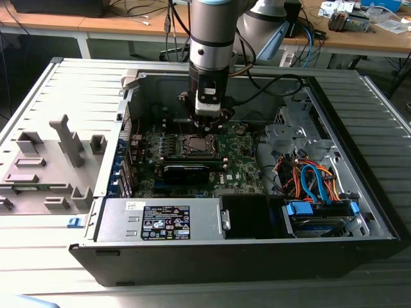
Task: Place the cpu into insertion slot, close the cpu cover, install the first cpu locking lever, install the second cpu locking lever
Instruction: 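Install the first cpu locking lever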
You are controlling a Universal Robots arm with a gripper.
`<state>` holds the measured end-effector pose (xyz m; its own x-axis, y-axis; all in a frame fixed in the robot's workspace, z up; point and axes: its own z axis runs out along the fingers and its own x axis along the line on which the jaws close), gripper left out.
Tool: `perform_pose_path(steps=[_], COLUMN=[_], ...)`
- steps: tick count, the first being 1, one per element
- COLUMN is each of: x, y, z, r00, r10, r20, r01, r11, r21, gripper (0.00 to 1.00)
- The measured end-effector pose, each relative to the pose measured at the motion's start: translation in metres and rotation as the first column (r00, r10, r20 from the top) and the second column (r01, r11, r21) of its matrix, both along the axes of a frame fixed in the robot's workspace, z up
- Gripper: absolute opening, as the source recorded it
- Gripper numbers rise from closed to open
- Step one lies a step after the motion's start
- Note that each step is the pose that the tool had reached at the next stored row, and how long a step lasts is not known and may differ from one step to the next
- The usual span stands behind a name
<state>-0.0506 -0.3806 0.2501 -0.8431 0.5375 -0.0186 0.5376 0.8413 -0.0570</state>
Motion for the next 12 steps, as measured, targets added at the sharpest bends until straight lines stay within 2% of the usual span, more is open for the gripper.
perform_pose_path(steps=[12], x=[0.0], y=[0.0], z=[0.0], r00=[0.9998], r10=[0.018], r20=[0.0001], r01=[-0.018], r11=[0.9998], r21=[0.0], gripper=[0.11])
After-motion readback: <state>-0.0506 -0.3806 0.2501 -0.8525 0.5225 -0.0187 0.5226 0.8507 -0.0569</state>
